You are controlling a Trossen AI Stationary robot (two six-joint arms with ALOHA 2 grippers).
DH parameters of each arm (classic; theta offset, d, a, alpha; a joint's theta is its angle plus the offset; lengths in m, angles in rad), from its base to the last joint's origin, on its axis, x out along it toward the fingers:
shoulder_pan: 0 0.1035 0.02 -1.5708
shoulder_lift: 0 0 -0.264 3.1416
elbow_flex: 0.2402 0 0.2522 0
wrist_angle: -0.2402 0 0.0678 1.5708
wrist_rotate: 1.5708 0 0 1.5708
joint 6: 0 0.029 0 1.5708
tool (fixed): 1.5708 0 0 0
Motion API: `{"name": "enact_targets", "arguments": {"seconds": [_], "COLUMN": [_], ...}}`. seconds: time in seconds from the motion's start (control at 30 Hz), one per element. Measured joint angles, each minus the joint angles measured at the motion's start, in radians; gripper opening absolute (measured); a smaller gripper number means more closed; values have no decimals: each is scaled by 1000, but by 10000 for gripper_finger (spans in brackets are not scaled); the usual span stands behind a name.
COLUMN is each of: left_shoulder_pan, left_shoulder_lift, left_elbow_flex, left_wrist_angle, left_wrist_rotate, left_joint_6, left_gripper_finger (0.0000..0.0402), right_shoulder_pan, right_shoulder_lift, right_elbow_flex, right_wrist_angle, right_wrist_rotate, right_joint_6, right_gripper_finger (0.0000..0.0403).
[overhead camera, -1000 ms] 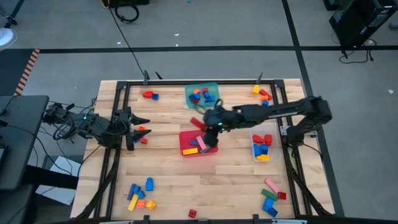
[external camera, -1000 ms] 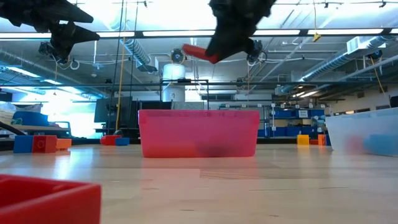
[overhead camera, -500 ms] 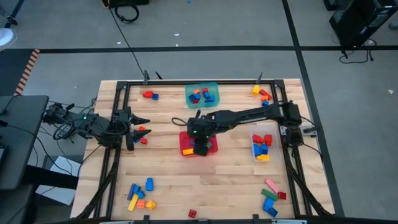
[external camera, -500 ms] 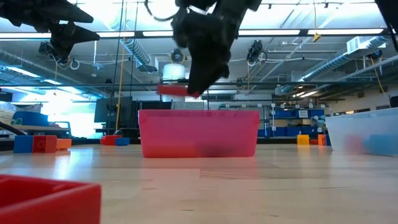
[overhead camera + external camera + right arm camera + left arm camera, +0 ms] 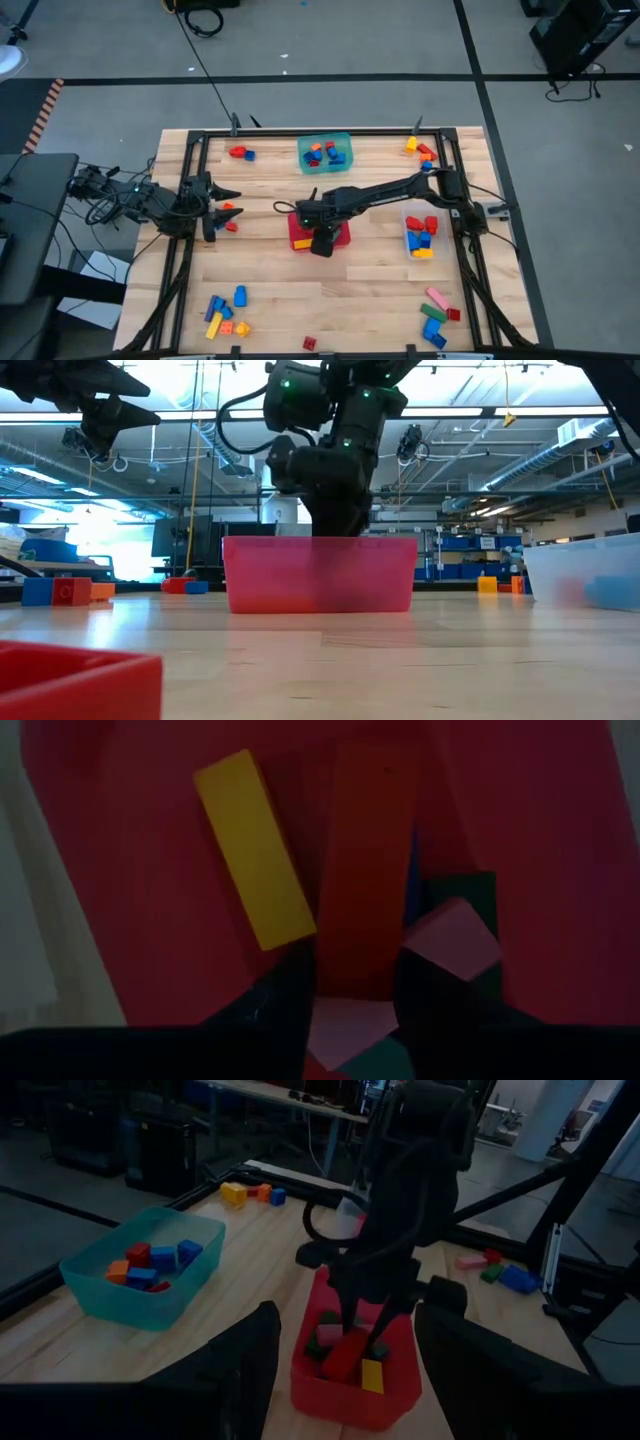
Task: Sort blocks by size
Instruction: Put the red block into the red bin, then put the blue 1 stud game piece into the transparent bin
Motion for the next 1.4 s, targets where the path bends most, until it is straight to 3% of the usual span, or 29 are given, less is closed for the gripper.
{"name": "enact_targets", "arguments": {"seconds": [0.47,0.63,0.73,0.93,1.17,1.4], "left_shoulder_pan": [0,0,0,0,0,-1], "left_shoulder_lift": [0,0,0,2,60,284], "left_elbow_flex": [0,0,0,0,2,135], "left_wrist_angle": [0,0,0,14,33,0], "left_wrist_rotate": [0,0,0,0,11,16], "left_joint_6": [0,0,0,0,21,-67], "left_gripper_finger": [241,241,241,241,241,241], "right_shoulder_pan": [0,-16,-30,-11,47,76], "right_shoulder_lift": [-5,-64,-137,-352,-666,-936], "right_elbow_flex": [-2,-3,-3,-81,-359,-655], "right_wrist_angle": [21,-50,-99,-74,122,213], "right_wrist_rotate": [0,0,14,162,246,290], "right_joint_6": [4,111,150,151,191,353], "right_gripper_finger": [160,160,157,150,149,145]}}
